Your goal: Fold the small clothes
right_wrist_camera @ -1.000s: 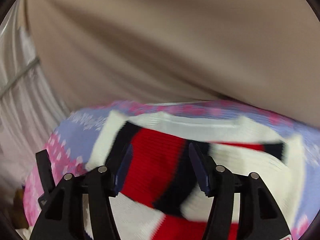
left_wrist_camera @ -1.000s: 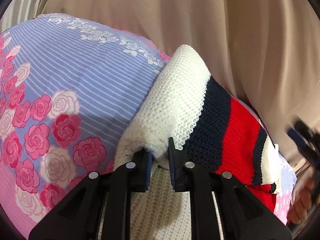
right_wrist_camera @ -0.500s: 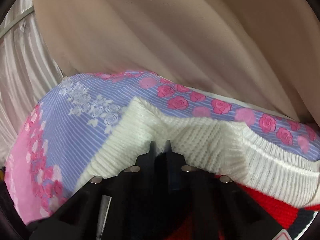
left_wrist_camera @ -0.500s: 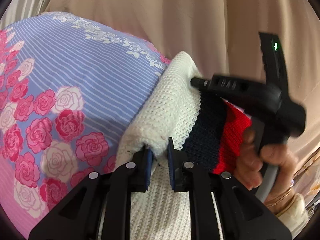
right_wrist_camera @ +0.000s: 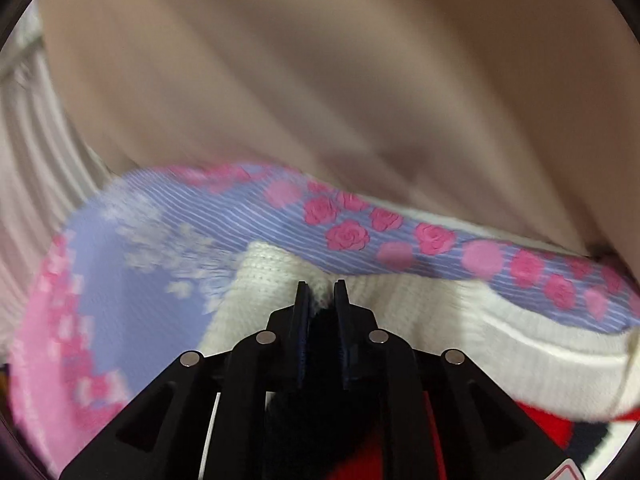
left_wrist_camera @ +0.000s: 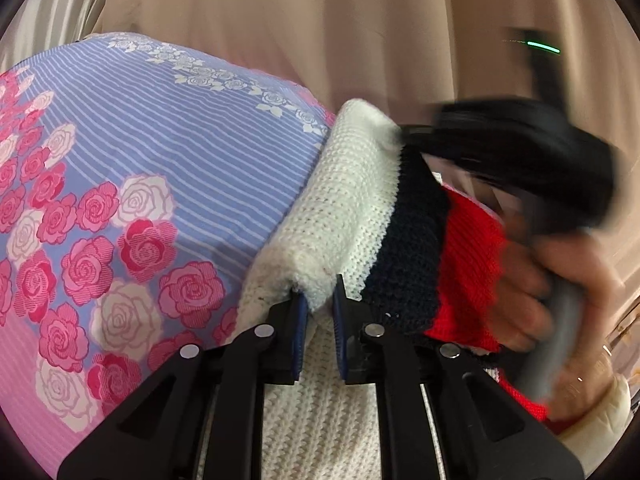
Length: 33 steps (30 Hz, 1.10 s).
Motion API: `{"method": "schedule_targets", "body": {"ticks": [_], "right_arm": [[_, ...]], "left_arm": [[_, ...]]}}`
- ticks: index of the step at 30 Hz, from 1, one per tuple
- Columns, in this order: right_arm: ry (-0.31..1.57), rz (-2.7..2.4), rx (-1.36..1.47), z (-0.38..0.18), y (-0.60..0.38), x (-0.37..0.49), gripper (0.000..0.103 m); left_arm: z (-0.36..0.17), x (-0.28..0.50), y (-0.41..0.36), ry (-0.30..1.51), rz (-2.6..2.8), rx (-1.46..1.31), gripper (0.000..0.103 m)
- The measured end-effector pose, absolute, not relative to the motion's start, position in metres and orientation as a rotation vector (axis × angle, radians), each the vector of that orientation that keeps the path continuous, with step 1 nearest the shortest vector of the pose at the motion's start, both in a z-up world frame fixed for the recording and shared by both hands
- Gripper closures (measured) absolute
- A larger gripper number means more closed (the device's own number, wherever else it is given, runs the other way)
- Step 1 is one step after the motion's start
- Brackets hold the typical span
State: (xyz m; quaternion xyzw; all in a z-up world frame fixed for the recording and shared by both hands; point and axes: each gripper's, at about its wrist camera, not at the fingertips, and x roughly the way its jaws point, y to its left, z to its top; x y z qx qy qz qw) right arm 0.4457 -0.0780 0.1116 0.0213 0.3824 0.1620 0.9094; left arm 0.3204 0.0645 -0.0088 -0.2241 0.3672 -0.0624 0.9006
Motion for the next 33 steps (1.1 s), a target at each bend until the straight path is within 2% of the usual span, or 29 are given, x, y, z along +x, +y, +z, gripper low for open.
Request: {"method": "schedule_targets", "body": {"ticks": [2,8,11,15,16,17,19,22,24,27,31,33], "right_arm": [[0.764,0.312,0.066,0.118,-0.122,0.41,0.076],[0.749,-0.019,0.258,0.088,-0.298,0.295,0.054],[0.789,-0.045,0.412,0.062,-0.348,0.272,0.054],[0.807,0.01,0.419,0.05,-0.347,0.282,0.054],[0.815,0.012,0.404,0.049,-0.341,0.287,0.055],[0.823,0.004,0.378,0.05,-0.334,0.293,0.065],[0.818,0.024,0.344,0.059,-0.324,0.299,0.094],[0.683,0.051,0.328,0.093,-0.32,0.282,0.095],[0.636,0.039,0.342,0.095,-0.332,0.272,0.095],[0.816,-0.041,0.341,0.046,-0.351,0.297,0.095],[0.743,-0.008,0.413,0.056,-0.363,0.284,0.096],[0.798,-0.029,0.414,0.044,-0.37,0.293,0.096]], "left_arm": [[-0.011,0.321,0.066,0.76,-0.129,-0.467,0.092],[-0.011,0.323,0.067,0.76,-0.128,-0.472,0.091],[-0.014,0.325,0.072,0.767,-0.151,-0.516,0.09],[-0.016,0.328,0.083,0.782,-0.179,-0.608,0.089],[-0.015,0.329,0.084,0.786,-0.181,-0.611,0.089],[-0.013,0.33,0.085,0.791,-0.18,-0.609,0.09],[-0.007,0.328,0.089,0.78,-0.17,-0.612,0.092],[0.011,0.323,0.093,0.741,-0.163,-0.586,0.094],[0.014,0.323,0.095,0.752,-0.151,-0.556,0.094],[-0.001,0.332,0.09,0.8,-0.123,-0.508,0.095],[0.001,0.33,0.079,0.784,-0.099,-0.454,0.095],[-0.001,0.332,0.075,0.794,-0.088,-0.437,0.094]]}}
